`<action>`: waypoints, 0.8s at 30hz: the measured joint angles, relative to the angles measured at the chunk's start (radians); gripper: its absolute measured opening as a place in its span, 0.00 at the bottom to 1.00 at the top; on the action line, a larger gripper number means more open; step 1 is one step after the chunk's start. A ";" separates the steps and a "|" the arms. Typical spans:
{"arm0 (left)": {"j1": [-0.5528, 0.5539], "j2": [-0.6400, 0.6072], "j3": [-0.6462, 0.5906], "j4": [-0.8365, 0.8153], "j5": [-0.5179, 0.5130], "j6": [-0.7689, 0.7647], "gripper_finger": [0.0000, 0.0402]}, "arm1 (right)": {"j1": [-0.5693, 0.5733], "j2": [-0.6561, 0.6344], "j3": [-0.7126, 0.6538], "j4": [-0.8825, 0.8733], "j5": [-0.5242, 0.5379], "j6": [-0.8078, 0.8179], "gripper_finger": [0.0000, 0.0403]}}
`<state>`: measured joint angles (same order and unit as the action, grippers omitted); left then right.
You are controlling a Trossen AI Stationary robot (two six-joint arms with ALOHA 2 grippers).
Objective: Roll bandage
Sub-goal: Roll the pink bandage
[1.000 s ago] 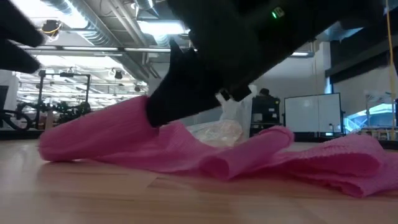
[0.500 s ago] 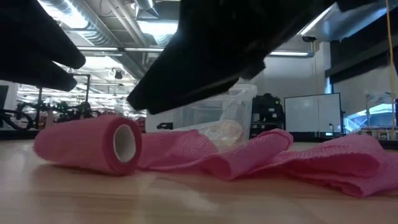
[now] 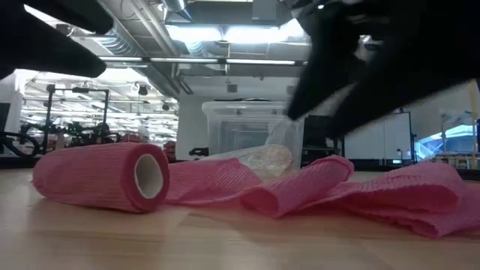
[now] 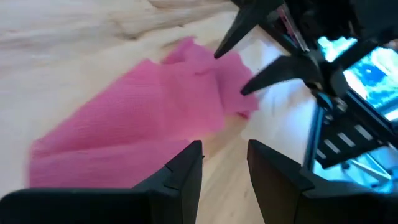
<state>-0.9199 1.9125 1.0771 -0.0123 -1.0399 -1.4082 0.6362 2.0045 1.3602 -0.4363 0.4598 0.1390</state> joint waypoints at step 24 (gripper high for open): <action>-0.012 0.109 0.000 -0.336 0.050 -0.456 0.30 | 0.025 0.001 -0.184 0.026 0.131 0.196 0.59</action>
<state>-0.9318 2.0215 1.0775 -0.3487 -0.9899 -1.8643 0.6609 2.0056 1.1763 -0.4107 0.5904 0.3355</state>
